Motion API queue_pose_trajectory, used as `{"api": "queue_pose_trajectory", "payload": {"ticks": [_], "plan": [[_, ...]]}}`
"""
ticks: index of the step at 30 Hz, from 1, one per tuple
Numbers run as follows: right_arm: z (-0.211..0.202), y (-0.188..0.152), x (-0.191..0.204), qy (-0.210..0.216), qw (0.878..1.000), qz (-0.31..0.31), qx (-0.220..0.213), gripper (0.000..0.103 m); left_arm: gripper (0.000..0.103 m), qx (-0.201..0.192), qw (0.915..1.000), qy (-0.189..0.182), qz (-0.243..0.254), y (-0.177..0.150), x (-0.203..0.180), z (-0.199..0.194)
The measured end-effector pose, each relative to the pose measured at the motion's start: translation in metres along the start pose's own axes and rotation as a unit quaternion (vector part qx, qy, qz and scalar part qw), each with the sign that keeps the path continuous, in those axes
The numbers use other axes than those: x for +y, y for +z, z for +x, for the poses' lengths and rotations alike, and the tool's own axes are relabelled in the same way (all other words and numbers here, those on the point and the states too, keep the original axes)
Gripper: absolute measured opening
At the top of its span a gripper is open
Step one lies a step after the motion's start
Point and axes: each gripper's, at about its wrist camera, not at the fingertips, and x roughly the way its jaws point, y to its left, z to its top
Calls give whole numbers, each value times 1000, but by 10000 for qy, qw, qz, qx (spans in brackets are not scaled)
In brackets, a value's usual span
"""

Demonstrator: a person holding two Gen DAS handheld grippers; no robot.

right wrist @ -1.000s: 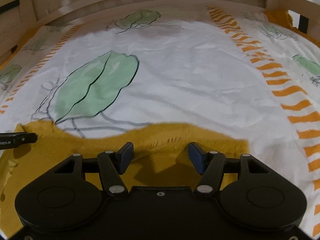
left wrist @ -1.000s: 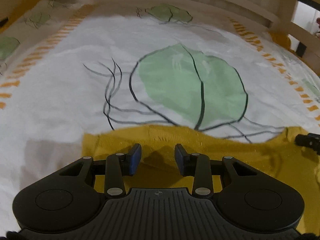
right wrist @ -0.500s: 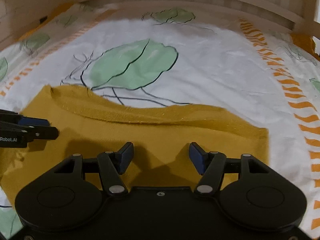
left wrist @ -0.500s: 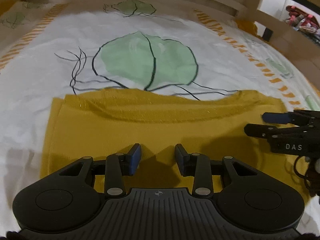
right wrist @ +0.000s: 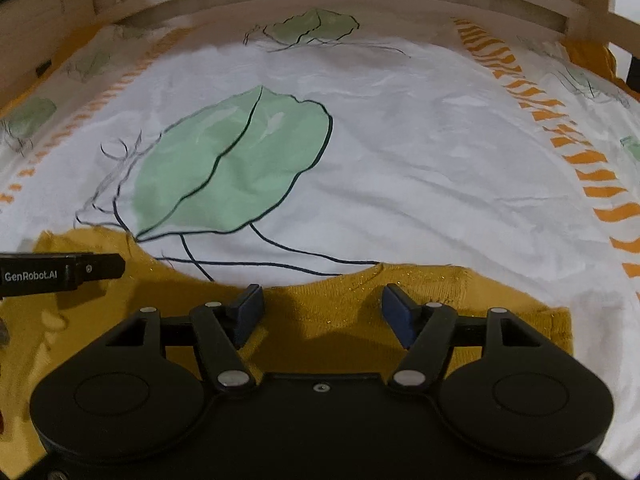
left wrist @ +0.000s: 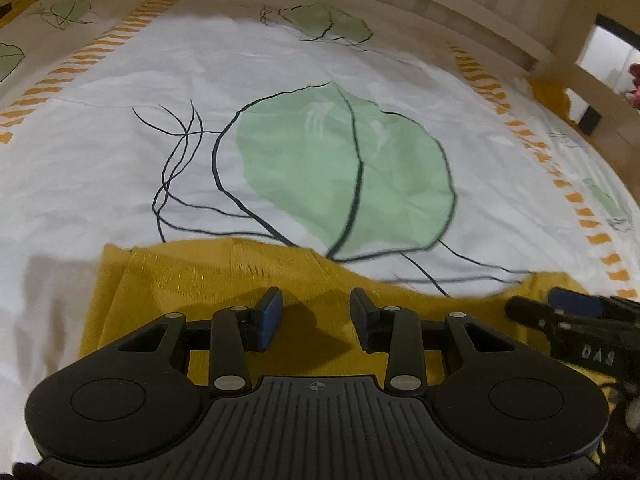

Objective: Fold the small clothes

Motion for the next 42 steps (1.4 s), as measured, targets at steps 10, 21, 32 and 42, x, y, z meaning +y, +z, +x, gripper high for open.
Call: {"api": "queue_pose_trajectory", "payload": {"ticks": [10, 21, 32, 42], "plan": [[-59, -57, -28, -167, 9998, -115, 38, 70, 37, 129, 9997, 197, -23, -62, 16, -59], [-99, -98, -64, -632, 9967, 453, 213, 77, 37, -146, 9974, 592, -373, -80, 38, -134], [-117, -57, -1, -1, 9990, 202, -407, 69, 37, -501, 9955, 776, -196, -64, 19, -138], [-44, -20, 68, 463, 9988, -101, -115, 18, 37, -58, 9966, 650, -510, -61, 34, -130]]}}
